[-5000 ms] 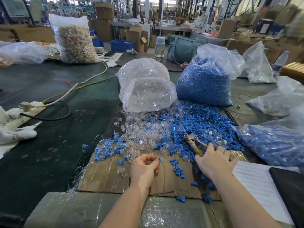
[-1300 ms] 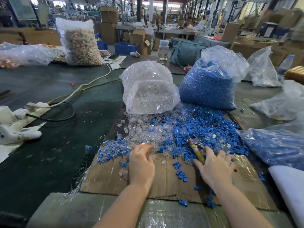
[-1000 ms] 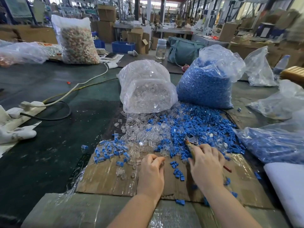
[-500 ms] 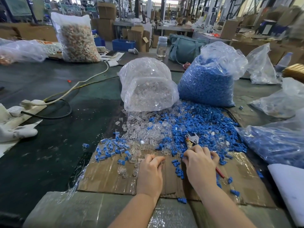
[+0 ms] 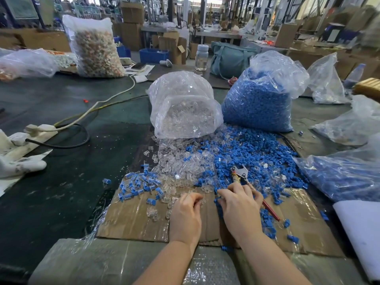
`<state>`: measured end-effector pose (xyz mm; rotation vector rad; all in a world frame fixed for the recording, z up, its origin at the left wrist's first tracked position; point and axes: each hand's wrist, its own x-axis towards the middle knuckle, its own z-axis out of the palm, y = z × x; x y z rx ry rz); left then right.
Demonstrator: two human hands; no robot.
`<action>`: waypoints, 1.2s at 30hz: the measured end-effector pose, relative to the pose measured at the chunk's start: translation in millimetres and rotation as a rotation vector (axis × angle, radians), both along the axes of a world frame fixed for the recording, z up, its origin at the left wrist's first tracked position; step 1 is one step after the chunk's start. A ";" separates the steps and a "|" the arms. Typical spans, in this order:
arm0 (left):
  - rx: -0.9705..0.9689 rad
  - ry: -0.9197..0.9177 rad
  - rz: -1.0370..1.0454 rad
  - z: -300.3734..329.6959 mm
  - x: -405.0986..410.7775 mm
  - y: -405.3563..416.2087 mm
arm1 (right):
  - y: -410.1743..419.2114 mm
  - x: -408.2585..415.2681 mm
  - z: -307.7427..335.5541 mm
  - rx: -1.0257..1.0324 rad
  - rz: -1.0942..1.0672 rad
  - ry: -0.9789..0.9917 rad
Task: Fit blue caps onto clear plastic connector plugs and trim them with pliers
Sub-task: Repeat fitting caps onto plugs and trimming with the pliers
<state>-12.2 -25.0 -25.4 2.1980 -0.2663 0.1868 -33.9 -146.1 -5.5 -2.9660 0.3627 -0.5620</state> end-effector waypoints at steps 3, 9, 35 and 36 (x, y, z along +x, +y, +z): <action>-0.004 0.003 0.000 0.4 0.5 0.5 | -1.1 4.8 -2.7 0.001 -0.015 0.140; -0.033 0.043 0.013 3.2 1.3 0.4 | 3.5 11.3 1.3 0.011 -0.027 0.177; -0.461 0.417 0.053 25.9 8.4 -1.0 | 16.3 -3.0 17.2 0.508 0.137 -0.107; -0.462 0.419 0.054 26.0 8.4 -1.0 | 16.7 -3.4 18.1 0.513 0.143 -0.113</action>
